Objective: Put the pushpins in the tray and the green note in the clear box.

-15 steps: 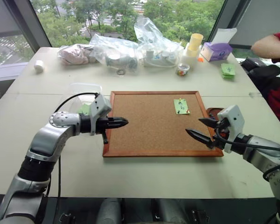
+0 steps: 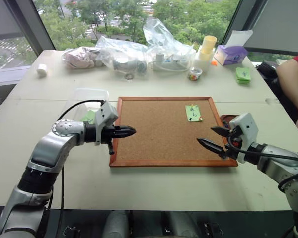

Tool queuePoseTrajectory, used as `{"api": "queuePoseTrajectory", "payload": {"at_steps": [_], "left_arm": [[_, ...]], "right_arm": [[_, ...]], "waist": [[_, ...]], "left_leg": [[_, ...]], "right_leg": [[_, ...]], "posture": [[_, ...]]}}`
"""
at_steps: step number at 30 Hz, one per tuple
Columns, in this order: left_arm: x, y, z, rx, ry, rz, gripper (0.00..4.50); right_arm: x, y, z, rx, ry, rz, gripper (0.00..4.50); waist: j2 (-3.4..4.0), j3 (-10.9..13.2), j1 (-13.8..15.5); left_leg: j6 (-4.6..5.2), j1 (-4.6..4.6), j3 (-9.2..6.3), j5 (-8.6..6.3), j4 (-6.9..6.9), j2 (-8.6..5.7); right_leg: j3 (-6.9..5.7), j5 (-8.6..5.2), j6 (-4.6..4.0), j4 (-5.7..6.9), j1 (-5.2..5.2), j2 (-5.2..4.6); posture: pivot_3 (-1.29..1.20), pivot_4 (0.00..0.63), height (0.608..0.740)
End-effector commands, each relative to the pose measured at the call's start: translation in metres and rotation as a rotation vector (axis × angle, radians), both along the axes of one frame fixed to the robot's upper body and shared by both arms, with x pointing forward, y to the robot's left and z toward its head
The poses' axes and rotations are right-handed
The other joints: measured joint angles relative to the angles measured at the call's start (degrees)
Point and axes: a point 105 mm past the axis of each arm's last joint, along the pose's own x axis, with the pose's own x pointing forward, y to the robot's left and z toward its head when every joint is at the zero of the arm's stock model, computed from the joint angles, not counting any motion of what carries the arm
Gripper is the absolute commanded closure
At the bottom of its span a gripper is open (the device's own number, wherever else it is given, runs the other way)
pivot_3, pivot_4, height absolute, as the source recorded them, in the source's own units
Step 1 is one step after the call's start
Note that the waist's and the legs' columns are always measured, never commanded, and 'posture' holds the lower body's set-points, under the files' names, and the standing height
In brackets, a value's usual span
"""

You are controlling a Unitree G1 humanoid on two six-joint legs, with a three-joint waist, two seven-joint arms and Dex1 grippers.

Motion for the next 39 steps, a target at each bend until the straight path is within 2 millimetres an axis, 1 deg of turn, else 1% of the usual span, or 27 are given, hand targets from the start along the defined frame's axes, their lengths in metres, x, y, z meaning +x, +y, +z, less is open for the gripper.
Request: {"api": "queuePoseTrajectory", "payload": {"at_steps": [1, 7, 12, 14, 16, 17, 20, 21, 23, 26, 28, 30, 32, 35, 39], "left_arm": [[0.000, 0.000, 0.010, -0.011, -0.044, -0.014, 4.50], [0.004, -0.002, 0.013, -0.023, -0.058, -0.011, 4.50], [0.011, -0.016, 0.022, -0.084, -0.075, -0.016, 4.50], [0.019, -0.029, 0.023, -0.106, -0.087, -0.012, 4.50], [0.035, -0.046, 0.016, -0.087, -0.103, 0.006, 4.50], [0.043, -0.052, 0.010, -0.054, -0.113, 0.016, 4.50], [0.056, -0.063, -0.004, 0.013, -0.121, 0.034, 4.50], [0.057, -0.069, -0.008, 0.022, -0.113, 0.024, 4.50], [0.057, -0.075, -0.015, 0.045, -0.105, 0.004, 4.50], [0.056, -0.077, -0.026, 0.099, -0.101, -0.019, 4.50], [0.054, -0.075, -0.036, 0.150, -0.082, -0.036, 4.50], [0.053, -0.072, -0.044, 0.190, -0.064, -0.037, 4.50], [0.053, -0.070, -0.048, 0.203, -0.057, -0.032, 4.50], [0.052, -0.070, -0.050, 0.193, -0.047, -0.027, 4.50], [0.049, -0.070, -0.051, 0.185, -0.038, -0.025, 4.50]], "right_arm": [[0.003, 0.001, 0.009, 0.000, -0.048, 0.002, 0.62], [0.004, 0.002, 0.009, 0.004, -0.052, -0.004, 0.62], [0.009, 0.002, 0.009, 0.012, -0.054, -0.020, 0.62], [0.016, 0.002, 0.009, 0.021, -0.064, -0.036, 0.62], [0.034, -0.001, 0.012, 0.048, -0.097, -0.094, 0.62], [0.045, -0.003, 0.013, 0.050, -0.106, -0.118, 0.62], [0.070, -0.006, 0.011, 0.041, -0.118, -0.169, 0.62], [0.082, -0.007, 0.010, 0.045, -0.119, -0.201, 0.62], [0.100, -0.007, 0.010, 0.055, -0.121, -0.235, 0.62], [0.119, -0.007, 0.011, 0.064, -0.132, -0.261, 0.62], [0.131, -0.005, 0.011, 0.056, -0.141, -0.268, 0.62], [0.140, -0.002, 0.011, 0.052, -0.149, -0.270, 0.62], [0.147, 0.000, 0.011, 0.050, -0.156, -0.265, 0.62], [0.155, 0.008, 0.011, 0.032, -0.168, -0.239, 0.62], [0.160, 0.014, 0.006, 0.019, -0.157, -0.209, 0.62]], "waist": [[0.00, 0.00, 0.01], [0.00, 0.00, 0.00], [0.00, 0.00, 0.04], [0.01, 0.00, 0.05], [-0.01, -0.01, 0.14], [-0.01, -0.01, 0.10], [-0.01, -0.01, -0.23], [-0.01, -0.01, -0.41], [0.01, -0.01, -0.47], [0.05, 0.02, -0.32], [0.05, 0.02, -0.32], [0.05, 0.02, -0.35], [0.06, 0.01, -0.34], [0.08, 0.00, -0.41], [0.09, -0.01, -0.45]], "left_leg": [[0.00, 0.00, 0.00, 0.00, 0.00, 0.00], [0.00, 0.00, 0.00, 0.00, 0.00, 0.00], [0.00, -0.01, 0.01, 0.00, 0.02, -0.02], [0.00, -0.01, 0.00, 0.00, 0.02, -0.02], [-0.01, 0.00, -0.01, 0.01, 0.05, -0.03], [-0.01, 0.02, 0.00, 0.01, 0.11, -0.07], [0.01, 0.07, 0.04, 0.01, 0.14, -0.28], [0.01, 0.07, 0.07, 0.01, 0.11, -0.27], [-0.18, 0.01, 0.11, 0.12, 0.01, -0.22], [-0.36, -0.03, 0.12, 0.22, -0.02, -0.12], [-0.37, -0.04, 0.14, 0.23, -0.01, -0.04], [-0.37, -0.06, 0.17, 0.23, 0.01, -0.05], [-0.37, -0.05, 0.19, 0.23, 0.02, -0.06], [-0.37, -0.04, 0.19, 0.23, 0.02, -0.04], [-0.37, -0.02, 0.20, 0.23, 0.02, -0.03]], "right_leg": [[0.00, 0.00, 0.00, 0.00, 0.00, 0.00], [0.00, 0.00, 0.00, 0.00, 0.00, 0.00], [0.00, 0.00, 0.00, 0.00, 0.00, 0.00], [0.00, 0.00, 0.00, 0.00, 0.00, 0.00], [0.00, 0.00, 0.01, 0.00, 0.04, 0.00], [-0.01, 0.01, 0.02, 0.01, 0.09, 0.01], [0.06, 0.07, 0.12, 0.00, 0.12, 0.01], [0.08, 0.07, 0.12, -0.02, 0.09, 0.02], [0.10, 0.07, 0.12, -0.01, -0.05, 0.05], [0.09, 0.07, 0.11, 0.01, -0.13, 0.07], [0.10, 0.07, 0.11, 0.02, -0.13, 0.04], [0.10, 0.07, 0.12, 0.02, -0.13, 0.01], [0.10, 0.07, 0.12, 0.02, -0.13, -0.02], [0.10, 0.07, 0.12, 0.03, -0.12, -0.02], [0.10, 0.07, 0.12, 0.06, -0.12, -0.03]], "posture": [[0.00, 0.150, 0.738], [0.00, 0.150, 0.738], [0.00, 0.150, 0.738], [0.00, 0.150, 0.738], [0.00, 0.150, 0.738], [0.00, 0.150, 0.738], [0.00, 0.150, 0.738], [0.00, 0.150, 0.738], [0.00, 0.150, 0.738], [0.00, 0.150, 0.738], [0.00, 0.150, 0.738], [0.00, 0.150, 0.738], [0.00, 0.150, 0.738], [0.00, 0.150, 0.738], [0.00, 0.150, 0.738]]}}
